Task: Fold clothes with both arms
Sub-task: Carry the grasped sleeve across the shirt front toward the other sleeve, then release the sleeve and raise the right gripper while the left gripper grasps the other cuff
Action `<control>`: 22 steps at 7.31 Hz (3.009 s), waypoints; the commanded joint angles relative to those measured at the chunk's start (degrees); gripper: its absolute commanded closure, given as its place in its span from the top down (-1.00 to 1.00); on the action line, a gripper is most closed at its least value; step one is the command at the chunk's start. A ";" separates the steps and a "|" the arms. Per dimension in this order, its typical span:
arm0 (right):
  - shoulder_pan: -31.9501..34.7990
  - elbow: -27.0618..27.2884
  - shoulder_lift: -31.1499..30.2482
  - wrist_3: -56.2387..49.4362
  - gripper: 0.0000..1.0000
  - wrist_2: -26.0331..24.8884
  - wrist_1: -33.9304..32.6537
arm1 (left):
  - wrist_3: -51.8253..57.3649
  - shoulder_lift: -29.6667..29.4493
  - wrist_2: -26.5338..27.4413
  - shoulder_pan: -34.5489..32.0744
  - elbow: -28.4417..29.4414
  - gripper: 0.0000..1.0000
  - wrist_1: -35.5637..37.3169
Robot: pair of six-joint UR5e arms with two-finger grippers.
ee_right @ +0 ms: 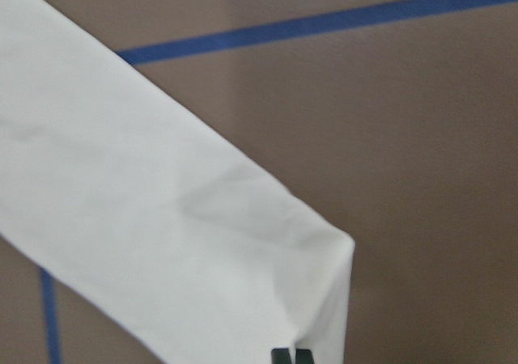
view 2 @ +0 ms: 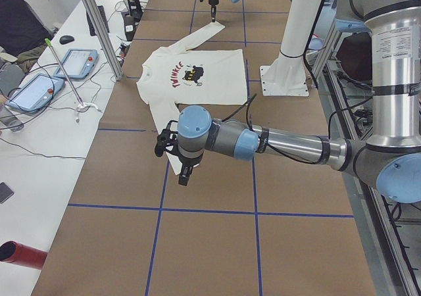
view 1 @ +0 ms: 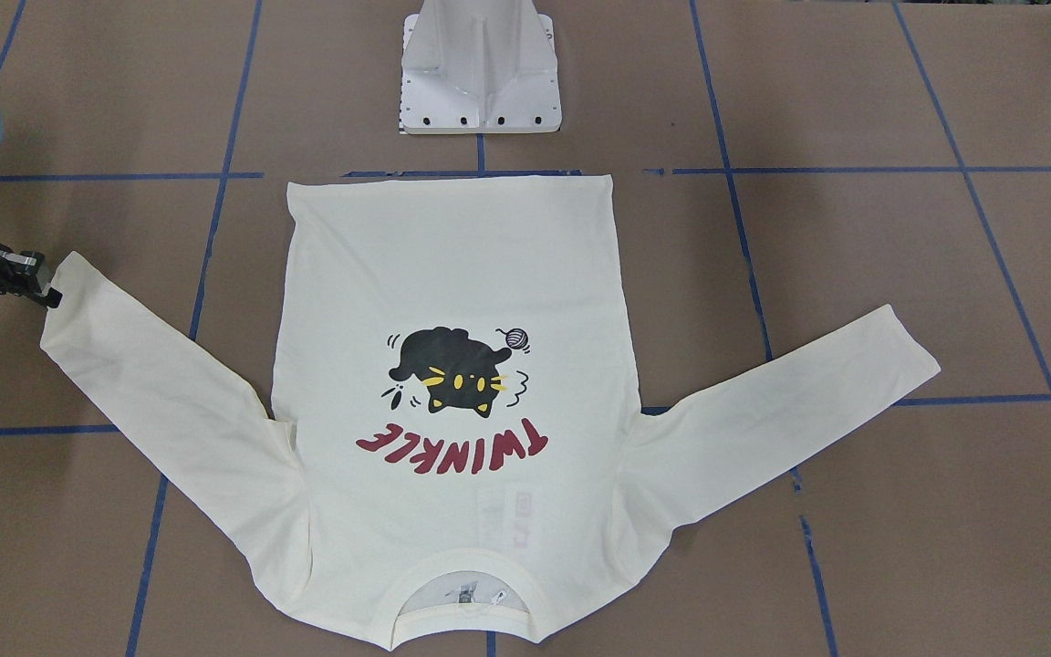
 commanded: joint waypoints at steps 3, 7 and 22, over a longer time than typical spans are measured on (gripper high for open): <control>-8.70 2.46 33.05 23.02 -1.00 -6.59 -19.82 | -0.09 -0.15 -0.59 0.00 -0.03 1.00 -0.28; -31.00 4.75 45.24 21.30 -1.00 -26.59 -26.07 | -0.79 -0.50 -0.50 0.00 0.06 1.00 -0.36; -13.52 7.29 32.02 19.18 0.98 -15.90 -25.11 | -34.36 -11.66 5.65 19.07 22.72 0.82 -26.38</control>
